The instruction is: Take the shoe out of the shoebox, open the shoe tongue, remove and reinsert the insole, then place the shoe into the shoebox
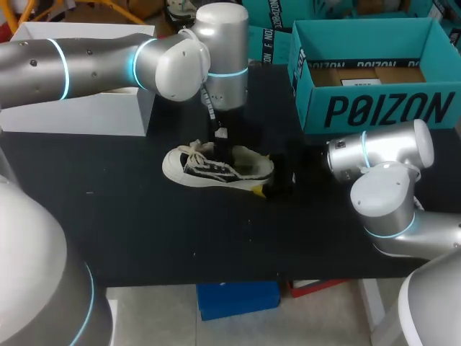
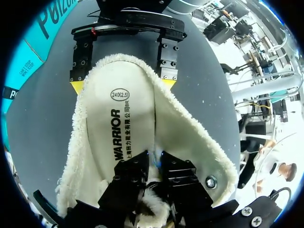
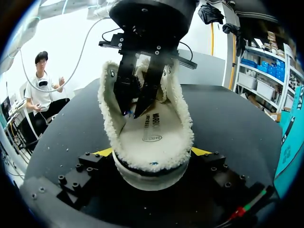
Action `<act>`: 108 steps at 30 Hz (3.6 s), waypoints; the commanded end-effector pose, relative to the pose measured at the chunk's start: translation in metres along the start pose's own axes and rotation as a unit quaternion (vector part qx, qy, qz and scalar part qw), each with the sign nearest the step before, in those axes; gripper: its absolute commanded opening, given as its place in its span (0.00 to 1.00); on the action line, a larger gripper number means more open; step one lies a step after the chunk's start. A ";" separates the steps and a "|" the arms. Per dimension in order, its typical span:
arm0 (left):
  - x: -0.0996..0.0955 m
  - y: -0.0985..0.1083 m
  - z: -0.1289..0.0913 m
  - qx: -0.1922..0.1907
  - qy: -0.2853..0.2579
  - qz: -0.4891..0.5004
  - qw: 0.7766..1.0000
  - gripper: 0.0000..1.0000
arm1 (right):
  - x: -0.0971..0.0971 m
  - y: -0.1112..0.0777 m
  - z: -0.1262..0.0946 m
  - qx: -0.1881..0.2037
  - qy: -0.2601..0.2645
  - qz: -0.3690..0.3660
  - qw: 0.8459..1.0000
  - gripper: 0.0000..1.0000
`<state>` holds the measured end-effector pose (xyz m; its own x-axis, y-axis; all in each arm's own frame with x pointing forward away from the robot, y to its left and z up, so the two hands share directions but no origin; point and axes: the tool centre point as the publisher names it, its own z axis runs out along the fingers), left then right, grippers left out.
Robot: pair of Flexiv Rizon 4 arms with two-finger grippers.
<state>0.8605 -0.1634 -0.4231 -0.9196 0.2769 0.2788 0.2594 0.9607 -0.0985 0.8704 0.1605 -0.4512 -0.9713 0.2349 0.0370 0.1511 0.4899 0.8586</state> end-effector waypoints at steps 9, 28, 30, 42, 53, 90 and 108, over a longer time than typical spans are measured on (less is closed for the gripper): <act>0.002 -0.002 0.055 -0.001 -0.034 0.012 0.999 0.21 | 0.000 -0.003 0.006 0.002 -0.001 0.001 1.000 0.00; -0.009 0.025 0.121 -0.122 -0.202 -0.053 0.970 0.27 | 0.000 -0.003 0.006 0.002 -0.001 0.001 1.000 0.00; -0.014 0.031 0.128 -0.130 -0.207 -0.057 0.968 0.30 | 0.000 -0.003 0.006 0.002 -0.001 0.001 1.000 0.00; -0.043 0.054 0.157 -0.125 -0.261 -0.083 0.954 0.32 | 0.000 -0.003 0.006 0.002 -0.001 0.001 1.000 0.00; -0.093 0.063 0.168 -0.095 -0.301 -0.099 0.944 0.22 | 0.000 -0.003 0.006 0.002 -0.001 0.001 1.000 0.00; -0.192 0.044 0.208 -0.127 -0.332 -0.102 0.929 0.20 | 0.000 -0.003 0.006 0.002 -0.001 0.001 1.000 0.00; -0.154 0.038 0.188 -0.073 -0.268 -0.033 0.960 0.00 | 0.000 -0.003 0.006 0.002 -0.001 0.001 1.000 0.00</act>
<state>0.8780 -0.1806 -0.4249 -0.9382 0.1866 -0.2915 0.1599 0.9806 0.1132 0.8713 0.1559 -0.4511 -0.9706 0.2376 0.0376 0.1532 0.4901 0.8581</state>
